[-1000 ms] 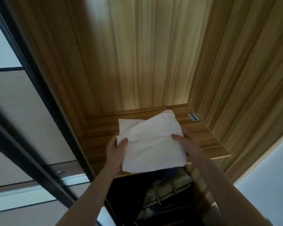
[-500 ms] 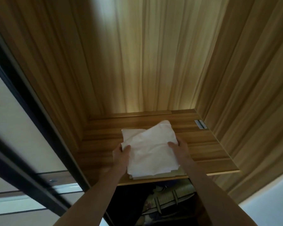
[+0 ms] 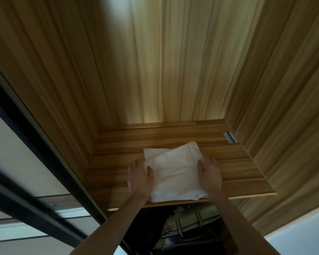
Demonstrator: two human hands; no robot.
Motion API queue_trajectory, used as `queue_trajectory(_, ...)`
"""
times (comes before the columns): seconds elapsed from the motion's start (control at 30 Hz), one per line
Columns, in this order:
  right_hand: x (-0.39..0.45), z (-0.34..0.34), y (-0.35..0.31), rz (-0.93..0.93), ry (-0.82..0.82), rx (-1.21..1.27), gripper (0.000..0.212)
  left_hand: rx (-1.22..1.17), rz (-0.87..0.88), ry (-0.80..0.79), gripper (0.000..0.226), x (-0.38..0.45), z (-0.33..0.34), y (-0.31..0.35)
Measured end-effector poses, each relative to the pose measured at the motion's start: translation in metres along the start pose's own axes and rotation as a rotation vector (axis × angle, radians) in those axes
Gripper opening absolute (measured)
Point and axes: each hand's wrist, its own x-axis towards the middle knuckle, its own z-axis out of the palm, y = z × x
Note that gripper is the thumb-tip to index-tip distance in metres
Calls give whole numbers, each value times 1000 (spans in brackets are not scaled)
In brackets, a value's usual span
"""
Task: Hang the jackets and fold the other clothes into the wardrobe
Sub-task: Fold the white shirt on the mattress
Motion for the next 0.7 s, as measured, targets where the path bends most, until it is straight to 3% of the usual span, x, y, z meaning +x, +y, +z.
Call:
queue_trajectory(0.13,-19,18,-4,-313,-73,-125,50,260,251,-27,57,-24,18,15)
queue_trajectory(0.27,-29,32,10,-283,-190,-257,63,353,291,-171,75,-37,34,6)
queue_trajectory(0.47,-30,40,19,-281,-231,-337,71,392,302,-321,73,-29,37,-21)
queue_trajectory(0.7,-46,20,-7,-225,-206,-249,77,353,274,-274,71,-41,3,-7)
